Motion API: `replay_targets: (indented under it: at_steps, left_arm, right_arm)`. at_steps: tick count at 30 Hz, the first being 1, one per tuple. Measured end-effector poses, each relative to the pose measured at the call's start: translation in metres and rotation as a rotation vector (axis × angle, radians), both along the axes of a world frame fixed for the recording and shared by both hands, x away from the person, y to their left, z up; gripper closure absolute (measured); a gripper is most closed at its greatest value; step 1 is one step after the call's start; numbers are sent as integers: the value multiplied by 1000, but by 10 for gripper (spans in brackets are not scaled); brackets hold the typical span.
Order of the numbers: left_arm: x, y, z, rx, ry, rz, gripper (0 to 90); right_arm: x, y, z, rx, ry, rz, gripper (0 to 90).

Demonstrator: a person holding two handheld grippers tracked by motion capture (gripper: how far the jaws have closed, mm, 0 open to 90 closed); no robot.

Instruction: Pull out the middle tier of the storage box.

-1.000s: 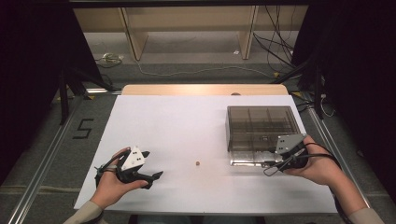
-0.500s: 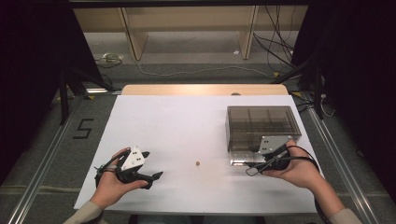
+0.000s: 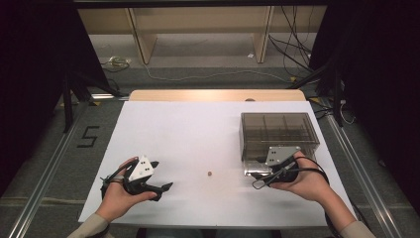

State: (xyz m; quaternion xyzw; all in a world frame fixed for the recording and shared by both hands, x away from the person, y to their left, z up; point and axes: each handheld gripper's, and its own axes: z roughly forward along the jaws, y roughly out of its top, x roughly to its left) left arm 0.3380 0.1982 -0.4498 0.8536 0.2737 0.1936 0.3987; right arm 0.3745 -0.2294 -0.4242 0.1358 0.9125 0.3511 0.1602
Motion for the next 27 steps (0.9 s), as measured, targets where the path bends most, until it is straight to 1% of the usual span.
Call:
replay_targets:
  at_steps: [3,8,12,13,15,17,22,27]
  left_arm:
    - [0,0,0,-1,2,0,165]
    - [-1,2,-2,-3,2,-1,166]
    - [0,1,-1,-8,0,-5,166]
    - [0,0,-1,-5,2,-7,167]
    - [0,0,-1,0,3,-11,166]
    - [1,-1,-1,-3,2,-9,167]
    - [1,-1,-1,2,2,-8,166]
    - [0,-2,-1,4,0,-10,166]
  right_arm:
    - [0,6,-1,17,5,3,449]
    - [1,13,-4,16,6,11,448]
    - [1,19,-3,29,10,6,450]
    - [1,21,-3,37,18,7,449]
    - [0,22,-4,38,20,8,449]
    - [0,24,-5,41,20,10,449]
    - [-1,26,-7,55,24,-4,449]
    - [-3,26,-7,64,31,-5,449]
